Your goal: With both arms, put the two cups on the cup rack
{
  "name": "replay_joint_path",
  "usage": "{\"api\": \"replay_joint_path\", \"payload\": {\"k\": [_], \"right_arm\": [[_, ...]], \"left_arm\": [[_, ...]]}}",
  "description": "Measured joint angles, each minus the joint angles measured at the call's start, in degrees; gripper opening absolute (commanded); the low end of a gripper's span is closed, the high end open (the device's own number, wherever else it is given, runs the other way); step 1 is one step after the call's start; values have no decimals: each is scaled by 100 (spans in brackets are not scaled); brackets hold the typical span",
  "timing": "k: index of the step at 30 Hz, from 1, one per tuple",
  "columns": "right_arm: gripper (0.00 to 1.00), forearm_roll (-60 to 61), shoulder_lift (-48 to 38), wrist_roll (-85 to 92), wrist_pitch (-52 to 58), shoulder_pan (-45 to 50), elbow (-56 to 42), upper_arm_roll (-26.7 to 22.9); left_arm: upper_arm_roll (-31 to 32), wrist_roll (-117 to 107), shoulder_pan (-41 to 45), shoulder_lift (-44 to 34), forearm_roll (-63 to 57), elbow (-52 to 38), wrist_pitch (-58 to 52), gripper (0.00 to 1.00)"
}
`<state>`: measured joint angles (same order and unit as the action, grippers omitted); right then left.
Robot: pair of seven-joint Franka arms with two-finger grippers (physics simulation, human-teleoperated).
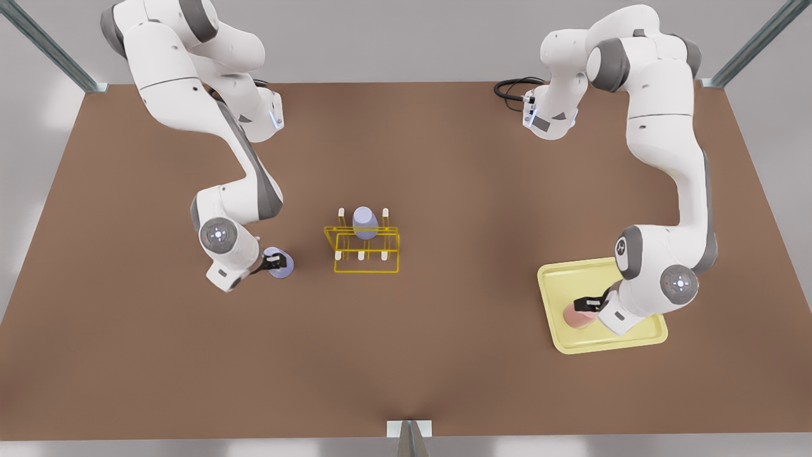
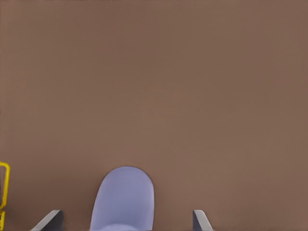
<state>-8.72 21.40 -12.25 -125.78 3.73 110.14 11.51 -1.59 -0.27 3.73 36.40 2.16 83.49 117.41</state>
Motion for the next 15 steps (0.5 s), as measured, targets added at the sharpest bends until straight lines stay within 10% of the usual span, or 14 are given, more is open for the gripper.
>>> {"api": "replay_joint_path", "payload": {"k": [15], "right_arm": [[100,118,10,-732,-974,-108,890,0]], "left_arm": [[-43,30,-83,303,12,793,1281,100]]}}
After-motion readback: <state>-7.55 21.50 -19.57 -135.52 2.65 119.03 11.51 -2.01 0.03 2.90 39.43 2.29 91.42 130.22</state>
